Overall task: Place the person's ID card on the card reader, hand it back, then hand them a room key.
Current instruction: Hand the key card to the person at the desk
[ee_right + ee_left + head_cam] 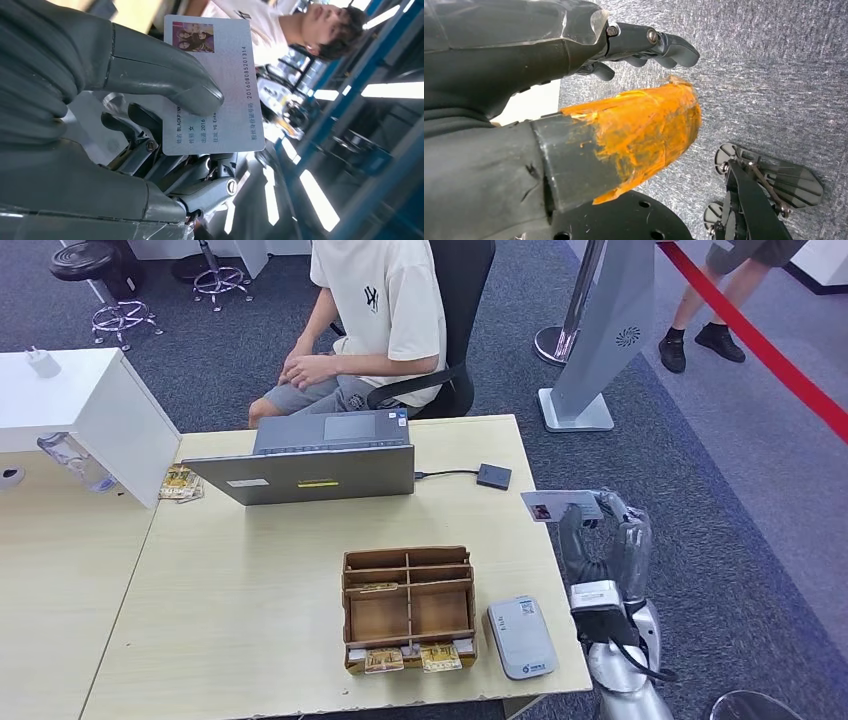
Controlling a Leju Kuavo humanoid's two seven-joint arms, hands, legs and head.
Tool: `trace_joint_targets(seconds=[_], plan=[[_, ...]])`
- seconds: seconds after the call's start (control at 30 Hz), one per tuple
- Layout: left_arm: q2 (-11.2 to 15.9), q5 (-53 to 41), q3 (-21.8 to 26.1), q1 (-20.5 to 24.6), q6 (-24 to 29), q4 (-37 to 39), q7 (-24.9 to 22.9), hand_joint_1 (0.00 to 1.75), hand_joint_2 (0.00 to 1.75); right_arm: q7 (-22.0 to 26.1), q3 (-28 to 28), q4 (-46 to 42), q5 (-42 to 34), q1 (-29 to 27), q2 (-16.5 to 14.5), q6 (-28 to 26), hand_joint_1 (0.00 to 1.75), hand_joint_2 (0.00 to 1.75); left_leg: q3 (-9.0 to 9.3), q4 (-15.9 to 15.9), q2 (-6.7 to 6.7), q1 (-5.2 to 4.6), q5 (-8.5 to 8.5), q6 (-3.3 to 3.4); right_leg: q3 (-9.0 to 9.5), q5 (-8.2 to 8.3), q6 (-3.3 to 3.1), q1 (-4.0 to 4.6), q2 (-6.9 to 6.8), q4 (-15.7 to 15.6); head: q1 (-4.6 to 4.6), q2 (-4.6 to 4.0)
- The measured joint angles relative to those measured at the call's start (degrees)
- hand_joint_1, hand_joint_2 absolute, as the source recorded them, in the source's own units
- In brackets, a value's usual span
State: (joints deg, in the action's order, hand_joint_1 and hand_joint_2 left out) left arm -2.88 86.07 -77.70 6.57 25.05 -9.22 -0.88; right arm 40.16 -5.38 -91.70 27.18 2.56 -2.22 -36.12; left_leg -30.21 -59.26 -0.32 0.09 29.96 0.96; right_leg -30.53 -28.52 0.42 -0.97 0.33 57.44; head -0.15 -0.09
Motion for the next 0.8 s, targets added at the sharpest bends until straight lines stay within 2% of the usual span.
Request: trace_joint_targets(seconds=[0.17, 0.37, 0.8], plan=[[-0.2, -0.1, 0.0, 0.1, 0.1, 0.0, -0.5, 0.0, 0.0, 0.1, -4.5, -2.1, 13.2, 1.0, -2.0, -3.2, 1.75, 1.75, -0.01, 0.0, -0.01, 0.0, -0.02, -0.02, 0.0, 0.0, 0.0, 0.02, -0.01, 0.0, 0.0, 0.0], [-0.2, -0.2, -0.2, 0.5, 0.4, 0.0, -1.1, 0.0, 0.0, 0.0, -7.3, -1.1, 22.3, 5.8, -4.4, -3.4, 1.75, 1.75, 0.0, 0.0, -0.01, 0.01, -0.06, -0.04, 0.01, 0.03, -0.04, 0.02, 0.0, 0.0, 0.01, 0.0], [-0.2, -1.2, -2.7, 0.9, 0.1, 0.0, -2.1, 0.0, 0.0, 0.0, -6.8, 11.2, 38.1, 21.4, -10.5, -3.4, 1.75, 1.75, -0.01, 0.0, -0.02, 0.01, -0.14, -0.02, -0.01, 0.1, -0.01, 0.02, 0.0, 0.0, 0.01, 0.0]])
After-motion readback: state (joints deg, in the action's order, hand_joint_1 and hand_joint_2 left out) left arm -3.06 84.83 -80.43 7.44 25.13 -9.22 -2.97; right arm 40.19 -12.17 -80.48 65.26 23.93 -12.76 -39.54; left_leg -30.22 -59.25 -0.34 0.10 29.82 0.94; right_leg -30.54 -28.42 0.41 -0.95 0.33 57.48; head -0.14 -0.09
